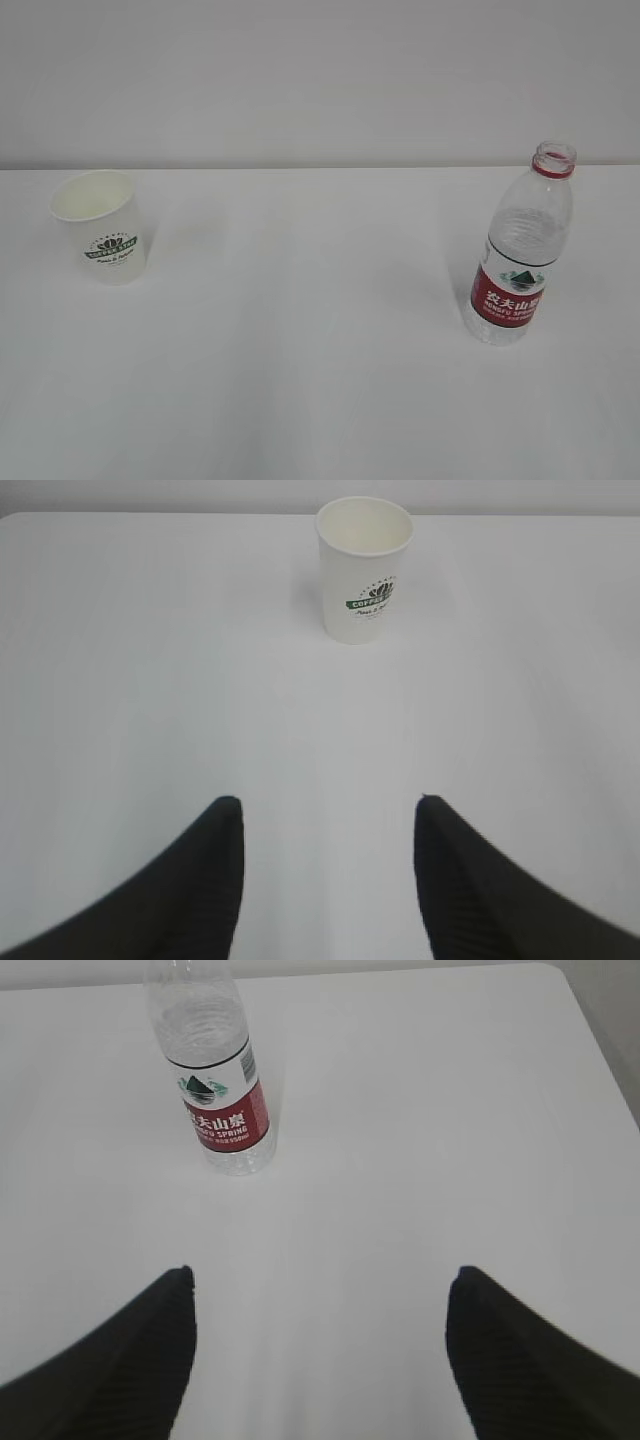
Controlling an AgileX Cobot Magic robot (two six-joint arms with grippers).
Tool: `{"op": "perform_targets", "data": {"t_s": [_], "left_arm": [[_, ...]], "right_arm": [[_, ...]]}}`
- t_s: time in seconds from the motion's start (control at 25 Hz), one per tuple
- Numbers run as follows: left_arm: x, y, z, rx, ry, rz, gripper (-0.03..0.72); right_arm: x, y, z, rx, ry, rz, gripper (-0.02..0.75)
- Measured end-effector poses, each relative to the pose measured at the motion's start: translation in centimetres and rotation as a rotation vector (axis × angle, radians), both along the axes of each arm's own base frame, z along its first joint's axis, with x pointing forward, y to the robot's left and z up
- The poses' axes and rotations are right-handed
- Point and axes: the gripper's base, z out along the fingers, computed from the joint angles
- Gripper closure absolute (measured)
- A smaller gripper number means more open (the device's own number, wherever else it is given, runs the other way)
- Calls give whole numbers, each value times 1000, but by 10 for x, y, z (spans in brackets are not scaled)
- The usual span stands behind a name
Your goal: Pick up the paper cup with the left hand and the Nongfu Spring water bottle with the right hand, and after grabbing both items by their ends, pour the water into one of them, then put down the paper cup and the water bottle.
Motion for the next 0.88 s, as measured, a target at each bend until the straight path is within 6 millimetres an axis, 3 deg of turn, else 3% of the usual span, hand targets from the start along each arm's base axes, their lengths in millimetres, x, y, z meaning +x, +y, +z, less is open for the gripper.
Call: {"op": "perform_targets", "data": {"t_s": [0.88], "left_arm": [[0, 0, 0, 0, 0, 0, 347]], "right_arm": [[0, 0, 0, 0, 0, 0, 150]]}}
